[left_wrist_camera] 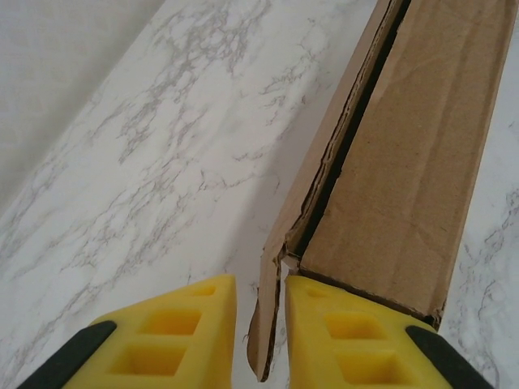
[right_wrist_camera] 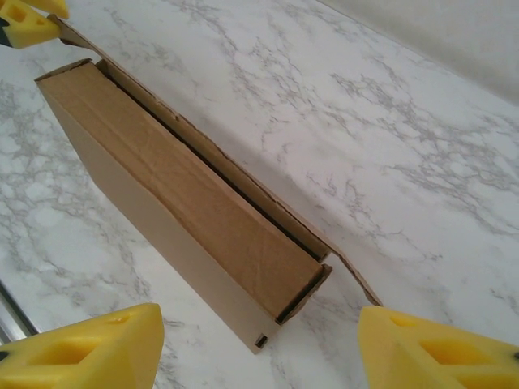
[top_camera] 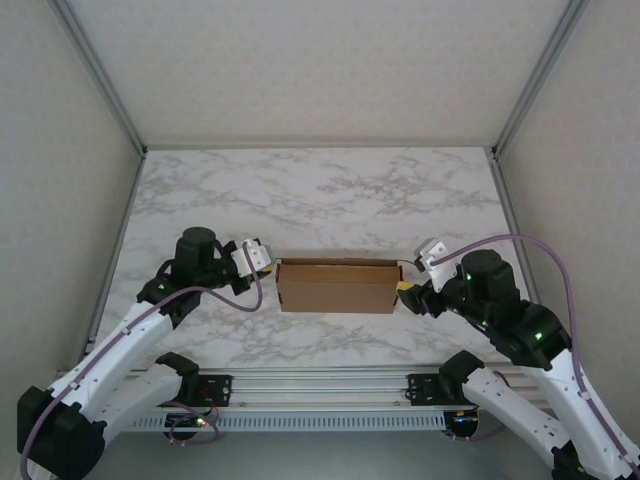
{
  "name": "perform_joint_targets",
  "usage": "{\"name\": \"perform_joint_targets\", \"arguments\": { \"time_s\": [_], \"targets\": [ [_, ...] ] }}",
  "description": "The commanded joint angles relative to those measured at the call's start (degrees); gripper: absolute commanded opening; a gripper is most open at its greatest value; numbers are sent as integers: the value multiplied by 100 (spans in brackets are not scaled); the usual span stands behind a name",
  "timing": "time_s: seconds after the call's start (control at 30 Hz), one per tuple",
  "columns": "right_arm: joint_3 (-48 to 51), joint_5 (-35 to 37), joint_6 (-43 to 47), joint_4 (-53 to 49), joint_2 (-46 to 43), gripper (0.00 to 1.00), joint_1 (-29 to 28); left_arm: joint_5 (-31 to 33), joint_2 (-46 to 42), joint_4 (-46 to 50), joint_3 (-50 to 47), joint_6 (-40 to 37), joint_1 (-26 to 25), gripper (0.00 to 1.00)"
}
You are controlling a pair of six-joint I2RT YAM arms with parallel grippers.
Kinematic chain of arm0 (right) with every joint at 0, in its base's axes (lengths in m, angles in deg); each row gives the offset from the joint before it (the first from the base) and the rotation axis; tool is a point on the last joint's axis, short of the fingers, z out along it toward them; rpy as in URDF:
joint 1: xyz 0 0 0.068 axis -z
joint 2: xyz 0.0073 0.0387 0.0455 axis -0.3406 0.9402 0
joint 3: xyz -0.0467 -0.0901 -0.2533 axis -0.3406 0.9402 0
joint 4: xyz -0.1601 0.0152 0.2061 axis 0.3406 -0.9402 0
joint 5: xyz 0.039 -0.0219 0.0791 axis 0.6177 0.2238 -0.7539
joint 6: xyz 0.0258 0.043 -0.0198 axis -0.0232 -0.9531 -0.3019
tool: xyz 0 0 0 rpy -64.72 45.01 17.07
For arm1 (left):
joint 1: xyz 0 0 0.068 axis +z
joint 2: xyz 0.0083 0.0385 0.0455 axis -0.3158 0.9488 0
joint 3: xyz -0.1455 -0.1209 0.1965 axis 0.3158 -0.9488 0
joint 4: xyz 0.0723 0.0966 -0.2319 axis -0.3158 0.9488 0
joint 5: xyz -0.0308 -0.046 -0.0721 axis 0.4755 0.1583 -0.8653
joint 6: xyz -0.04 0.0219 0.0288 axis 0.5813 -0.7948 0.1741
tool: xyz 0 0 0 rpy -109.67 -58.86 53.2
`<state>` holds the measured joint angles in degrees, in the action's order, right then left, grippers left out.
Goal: Fold the paper box
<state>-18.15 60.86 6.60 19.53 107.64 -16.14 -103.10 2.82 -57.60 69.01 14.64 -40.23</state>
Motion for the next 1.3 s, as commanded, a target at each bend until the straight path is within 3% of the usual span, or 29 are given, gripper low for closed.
{"name": "perform_joint_targets", "arguments": {
  "time_s": [0.0,0.2,0.4,0.7,0.9,1.07,1.27],
  "targets": [
    [-227,235,154,-107,96,65,-48,-20,-11,-118,-83,52,-80,21],
    [-411,306,175,-208,252,65,-47,38,80,-231,-113,81,-177,20],
    [-455,445,271,-299,360,65,-50,116,136,-159,-30,29,-252,0],
    [-420,1202,1080,-486,873,65,-52,301,28,-136,-6,25,-279,0],
    [360,1716,1812,88,713,63,-71,364,-38,3,43,-78,-330,0],
    [1176,1531,2927,645,115,68,-17,504,-231,-83,-97,-116,-410,0],
    [1654,-438,4230,1149,-609,69,772,681,-240,-127,-186,-141,-564,4]
  ]
}}
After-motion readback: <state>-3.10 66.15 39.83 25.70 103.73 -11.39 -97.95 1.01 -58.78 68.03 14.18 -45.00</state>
